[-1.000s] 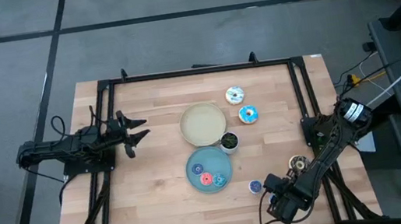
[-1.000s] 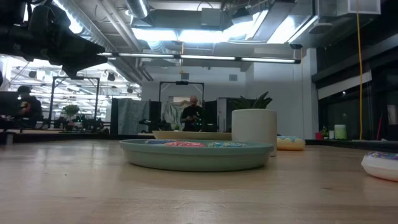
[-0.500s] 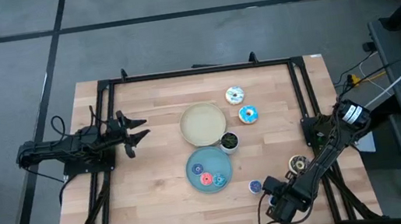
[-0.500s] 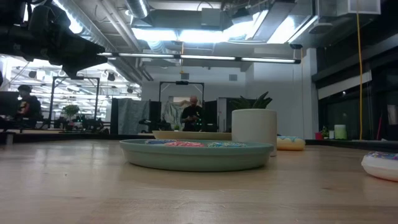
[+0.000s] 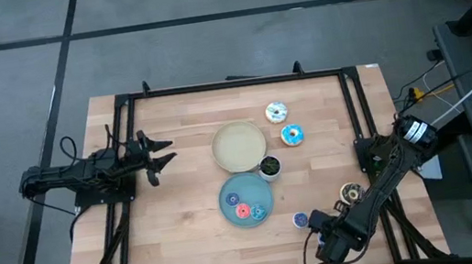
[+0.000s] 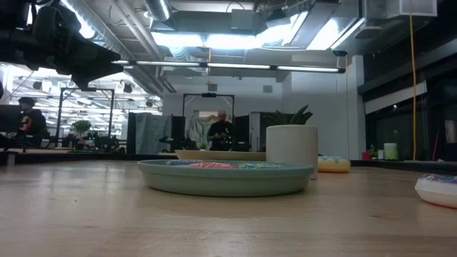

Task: Pick & Place donuts
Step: Put the small light blue donut on the blue plate

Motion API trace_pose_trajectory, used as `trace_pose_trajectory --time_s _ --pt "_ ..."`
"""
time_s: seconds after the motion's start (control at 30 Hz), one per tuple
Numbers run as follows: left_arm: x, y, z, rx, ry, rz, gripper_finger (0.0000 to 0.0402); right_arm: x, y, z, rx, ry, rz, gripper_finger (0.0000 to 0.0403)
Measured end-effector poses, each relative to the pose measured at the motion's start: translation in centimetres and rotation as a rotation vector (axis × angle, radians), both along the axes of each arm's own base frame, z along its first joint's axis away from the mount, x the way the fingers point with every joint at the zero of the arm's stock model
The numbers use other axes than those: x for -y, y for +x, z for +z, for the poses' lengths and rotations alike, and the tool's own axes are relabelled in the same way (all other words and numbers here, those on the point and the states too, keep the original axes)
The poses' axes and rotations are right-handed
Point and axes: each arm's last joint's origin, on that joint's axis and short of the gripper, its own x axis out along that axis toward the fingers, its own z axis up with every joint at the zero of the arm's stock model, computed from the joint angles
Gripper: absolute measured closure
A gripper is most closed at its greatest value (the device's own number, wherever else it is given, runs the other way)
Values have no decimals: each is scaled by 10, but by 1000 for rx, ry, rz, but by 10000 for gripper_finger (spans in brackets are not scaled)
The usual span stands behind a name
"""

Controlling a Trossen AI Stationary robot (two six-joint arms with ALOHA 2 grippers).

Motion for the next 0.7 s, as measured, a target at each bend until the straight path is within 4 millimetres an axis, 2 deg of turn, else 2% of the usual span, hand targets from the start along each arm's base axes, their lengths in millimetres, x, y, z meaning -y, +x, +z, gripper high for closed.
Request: trace_pose_trajectory --time_s 0.4,0.7 --pt "0 0 0 0 0 0 205 12 34 42 29 32 248 358" --pt "0 0 0 0 0 0 205 22 62 54 20 25 385 358"
